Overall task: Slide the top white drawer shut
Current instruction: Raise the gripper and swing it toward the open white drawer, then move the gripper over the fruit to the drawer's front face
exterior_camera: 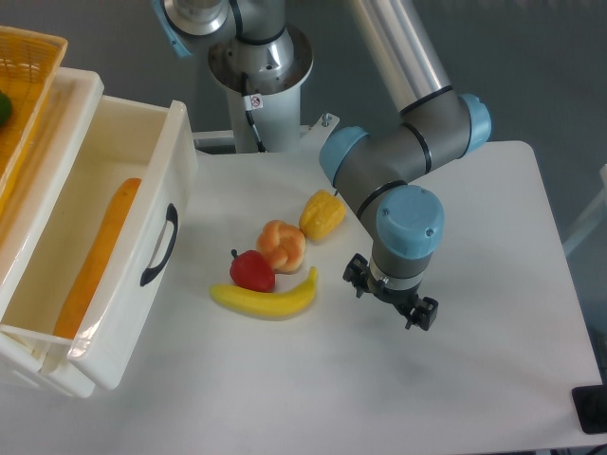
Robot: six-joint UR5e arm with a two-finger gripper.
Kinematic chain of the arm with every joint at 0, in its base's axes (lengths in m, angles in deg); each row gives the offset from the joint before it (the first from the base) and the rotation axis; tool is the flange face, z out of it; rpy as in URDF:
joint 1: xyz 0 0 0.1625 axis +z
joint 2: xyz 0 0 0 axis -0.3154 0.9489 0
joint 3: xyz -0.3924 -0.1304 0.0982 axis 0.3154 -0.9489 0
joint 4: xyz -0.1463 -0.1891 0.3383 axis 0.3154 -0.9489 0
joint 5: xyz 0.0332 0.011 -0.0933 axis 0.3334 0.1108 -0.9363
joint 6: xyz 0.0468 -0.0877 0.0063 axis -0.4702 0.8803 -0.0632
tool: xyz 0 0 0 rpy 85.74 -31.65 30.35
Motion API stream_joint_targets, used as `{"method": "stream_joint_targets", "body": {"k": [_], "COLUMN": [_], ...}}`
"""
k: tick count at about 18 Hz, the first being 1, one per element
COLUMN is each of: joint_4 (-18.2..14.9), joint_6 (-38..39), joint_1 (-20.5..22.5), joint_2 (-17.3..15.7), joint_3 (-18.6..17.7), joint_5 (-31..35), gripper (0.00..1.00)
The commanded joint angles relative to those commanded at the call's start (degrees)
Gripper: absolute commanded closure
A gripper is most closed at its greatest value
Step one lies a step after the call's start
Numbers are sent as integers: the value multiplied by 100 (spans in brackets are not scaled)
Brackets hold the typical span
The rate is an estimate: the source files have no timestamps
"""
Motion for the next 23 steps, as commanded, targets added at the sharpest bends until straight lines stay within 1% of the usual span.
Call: {"method": "stream_joint_targets", "body": {"k": [2,4,6,9,12,14,15,16,19,20,22,23], "joint_4": [0,-17,-96,-105,-105,-105,-123,-184,-797,-1000,-1308,-1475], "joint_6": [9,123,237,1165,2098,2302,2355,2469,2943,2971,2971,2971], "joint_1": [-26,-53,-184,-395,-474,-562,-606,-633,-773,-843,-1001,-1019], "joint_2": [-255,-519,-651,-739,-792,-845,-949,-1020,-1222,-1223,-1232,-1232], "joint_3": [-369,-633,-678,-670,-608,-617,-669,-704,-714,-714,-714,-696], "joint_5": [0,-44,-158,-193,-202,-281,-412,-587,-1053,-1116,-1256,-1413], "gripper": [0,0,0,0,0,0,5,15,56,66,72,73]}}
